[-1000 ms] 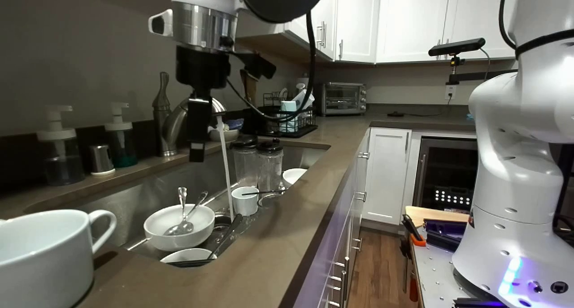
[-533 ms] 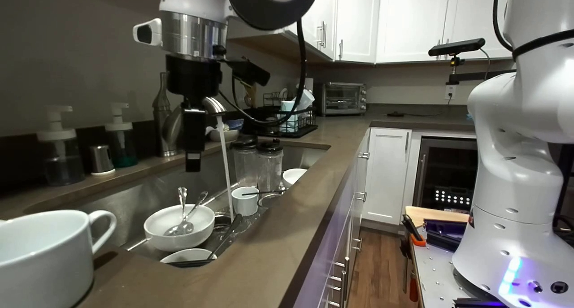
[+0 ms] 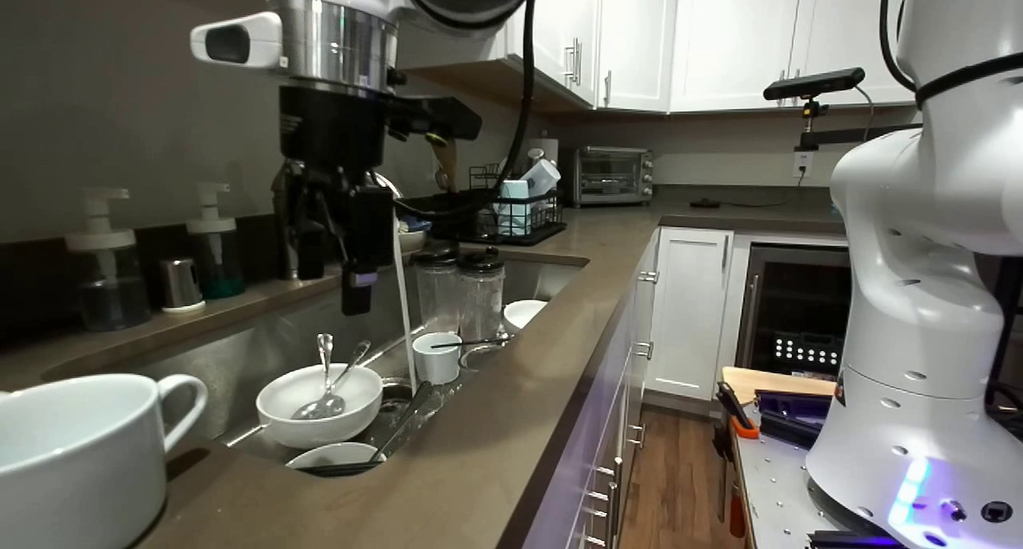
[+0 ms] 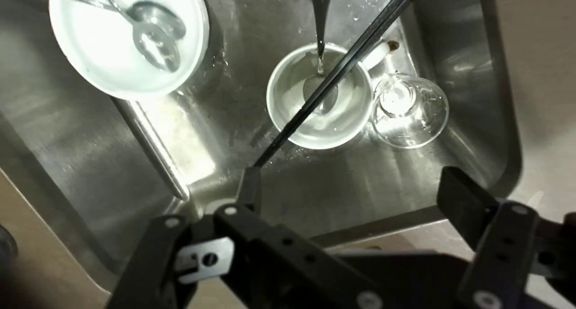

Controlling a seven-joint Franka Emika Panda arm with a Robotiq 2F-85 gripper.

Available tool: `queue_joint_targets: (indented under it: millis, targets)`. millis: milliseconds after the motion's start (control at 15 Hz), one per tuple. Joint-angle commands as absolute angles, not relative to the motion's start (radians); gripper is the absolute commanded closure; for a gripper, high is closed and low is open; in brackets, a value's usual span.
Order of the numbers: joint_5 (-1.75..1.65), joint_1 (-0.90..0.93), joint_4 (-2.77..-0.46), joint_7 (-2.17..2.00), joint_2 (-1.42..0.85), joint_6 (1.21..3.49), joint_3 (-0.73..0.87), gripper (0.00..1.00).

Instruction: Pick up the white mug then pour some water into it and put it to the right side of the sink.

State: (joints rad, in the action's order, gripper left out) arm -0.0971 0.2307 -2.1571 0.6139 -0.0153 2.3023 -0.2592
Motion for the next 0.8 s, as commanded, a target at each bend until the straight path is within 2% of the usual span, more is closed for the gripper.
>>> queue_joint_targets:
  millis: [0, 467, 533, 600, 667, 733]
  targets:
    - [-0.038, 0.242, -2.076, 0.823, -0.07, 2.25, -0.267, 0.0]
    - [-0.097, 0.276, -1.9, 0.971, -0.251, 2.148, -0.312, 0.0]
    - [-0.107, 0.282, -1.872, 0.977, -0.278, 2.133, -0.315, 0.02]
    - [-0.12, 0.289, -1.845, 0.974, -0.3, 2.118, -0.318, 0.09]
    - [-0.133, 0.294, -1.825, 0.975, -0.316, 2.104, -0.32, 0.0]
    - [-0.145, 0.299, -1.805, 0.972, -0.333, 2.093, -0.32, 0.03]
